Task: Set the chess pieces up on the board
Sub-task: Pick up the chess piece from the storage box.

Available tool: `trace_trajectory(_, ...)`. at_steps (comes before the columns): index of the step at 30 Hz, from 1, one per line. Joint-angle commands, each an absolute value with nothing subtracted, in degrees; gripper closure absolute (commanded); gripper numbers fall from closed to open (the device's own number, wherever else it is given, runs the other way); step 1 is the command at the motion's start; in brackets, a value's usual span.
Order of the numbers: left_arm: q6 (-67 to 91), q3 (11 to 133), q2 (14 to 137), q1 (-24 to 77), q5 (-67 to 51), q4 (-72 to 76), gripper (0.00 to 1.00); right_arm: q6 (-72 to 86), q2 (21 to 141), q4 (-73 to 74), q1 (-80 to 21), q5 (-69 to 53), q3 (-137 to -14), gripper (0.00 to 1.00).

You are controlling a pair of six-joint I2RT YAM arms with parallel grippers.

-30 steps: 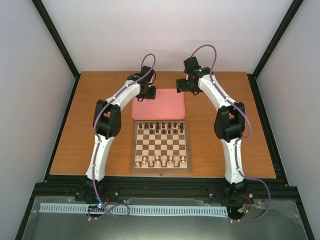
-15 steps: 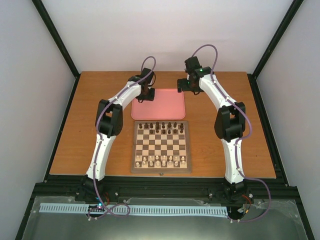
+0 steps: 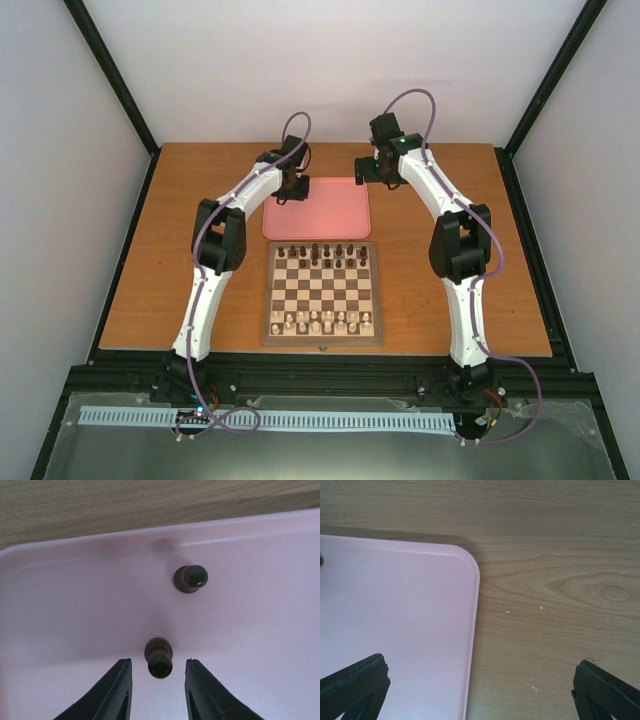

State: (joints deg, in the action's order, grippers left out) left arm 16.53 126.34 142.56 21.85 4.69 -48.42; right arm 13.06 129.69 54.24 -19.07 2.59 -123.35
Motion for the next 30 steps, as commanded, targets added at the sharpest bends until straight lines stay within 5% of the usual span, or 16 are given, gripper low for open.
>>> trace_trajectory(1,16.78,129.54,144.3,21.35,4.09,-48.01,0.69,12.74,130.03,54.62,-18.45,2.91,-124.56,0.0)
trace_trajectory(9,16.6,130.03,144.81,21.35,4.25,-47.73,0.8,12.66,130.14,54.67,-18.41,3.04,-124.29,0.0)
trace_trajectory(15,16.85,129.65,144.51,21.33,4.99,-48.26,0.97,12.66,130.2,54.69,-18.41,2.75,-124.19,0.0)
trace_trajectory(24,15.14,126.68,136.98,21.27,8.18,-49.9,0.99,12.72,129.26,54.11,-18.45,2.9,-121.96,0.0)
trace_trajectory(30,14.98,112.94,120.91,21.27,6.64,-49.1,0.99,13.07,128.86,53.85,-18.41,2.64,-120.78,0.0)
